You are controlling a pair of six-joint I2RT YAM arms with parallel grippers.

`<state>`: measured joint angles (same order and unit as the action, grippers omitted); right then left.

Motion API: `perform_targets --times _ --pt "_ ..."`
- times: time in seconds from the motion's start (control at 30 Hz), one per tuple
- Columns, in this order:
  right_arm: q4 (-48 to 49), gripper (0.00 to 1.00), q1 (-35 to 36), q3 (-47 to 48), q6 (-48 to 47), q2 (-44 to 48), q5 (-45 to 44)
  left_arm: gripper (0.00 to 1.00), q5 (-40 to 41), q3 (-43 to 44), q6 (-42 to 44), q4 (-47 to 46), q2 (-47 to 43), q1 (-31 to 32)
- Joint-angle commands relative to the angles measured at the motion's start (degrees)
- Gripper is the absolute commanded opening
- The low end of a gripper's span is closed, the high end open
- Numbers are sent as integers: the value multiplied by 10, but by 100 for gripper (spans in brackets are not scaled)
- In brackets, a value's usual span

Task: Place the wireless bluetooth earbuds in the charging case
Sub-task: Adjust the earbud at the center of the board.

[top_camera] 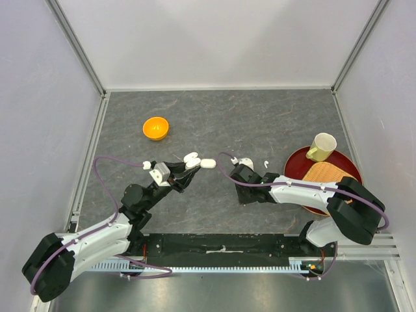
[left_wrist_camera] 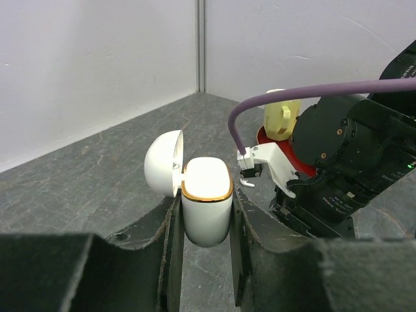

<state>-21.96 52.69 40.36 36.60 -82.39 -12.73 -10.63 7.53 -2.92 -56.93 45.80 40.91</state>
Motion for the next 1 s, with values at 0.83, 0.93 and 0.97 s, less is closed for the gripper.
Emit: perform_targets --times 0.83,0.93,0.97 --pt "-34 40 0 46 -96 -10 21 2 4 11 19 -13 2 1" --pt "-33 39 -1 46 -101 -15 22 2 4 12 19 -13 2 1" --pt "-31 39 -1 46 -102 -16 23 2 4 12 19 -13 2 1"
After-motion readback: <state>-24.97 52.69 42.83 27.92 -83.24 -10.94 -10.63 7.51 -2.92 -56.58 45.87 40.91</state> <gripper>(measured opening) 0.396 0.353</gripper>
